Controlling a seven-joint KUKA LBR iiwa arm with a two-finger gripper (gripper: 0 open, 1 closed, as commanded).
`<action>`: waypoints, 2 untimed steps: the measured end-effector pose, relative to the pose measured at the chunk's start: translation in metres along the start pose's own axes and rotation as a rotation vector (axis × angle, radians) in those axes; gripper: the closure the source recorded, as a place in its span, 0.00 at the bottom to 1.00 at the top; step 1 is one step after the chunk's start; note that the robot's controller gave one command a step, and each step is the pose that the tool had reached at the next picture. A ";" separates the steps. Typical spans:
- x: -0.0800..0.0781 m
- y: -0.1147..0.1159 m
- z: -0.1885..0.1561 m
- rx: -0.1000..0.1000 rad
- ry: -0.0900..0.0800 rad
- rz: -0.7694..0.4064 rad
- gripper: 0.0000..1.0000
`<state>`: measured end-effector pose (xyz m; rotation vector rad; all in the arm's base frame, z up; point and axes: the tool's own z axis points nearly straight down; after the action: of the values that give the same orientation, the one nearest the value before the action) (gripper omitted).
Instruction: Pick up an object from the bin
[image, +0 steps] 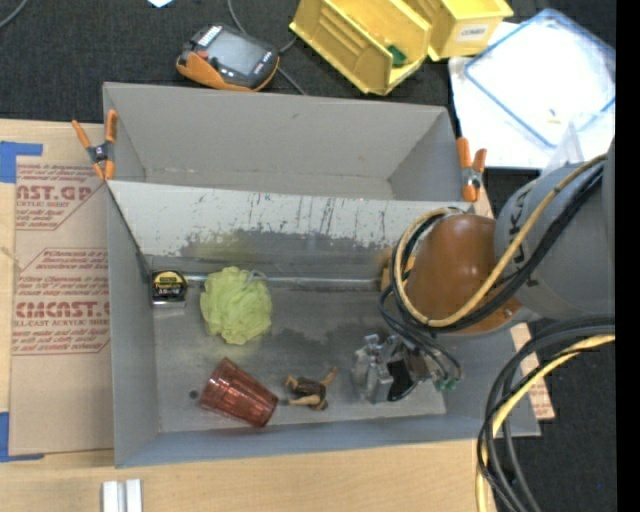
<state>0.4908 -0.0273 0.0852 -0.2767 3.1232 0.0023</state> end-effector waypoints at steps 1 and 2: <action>0.010 -0.027 0.016 -0.001 0.001 0.034 1.00; 0.007 -0.028 0.013 -0.001 0.003 0.049 1.00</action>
Offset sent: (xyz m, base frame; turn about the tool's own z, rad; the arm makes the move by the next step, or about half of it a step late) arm 0.0305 -0.0470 0.0146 0.2181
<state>0.4886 -0.0564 0.0718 -0.2005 3.1320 0.0041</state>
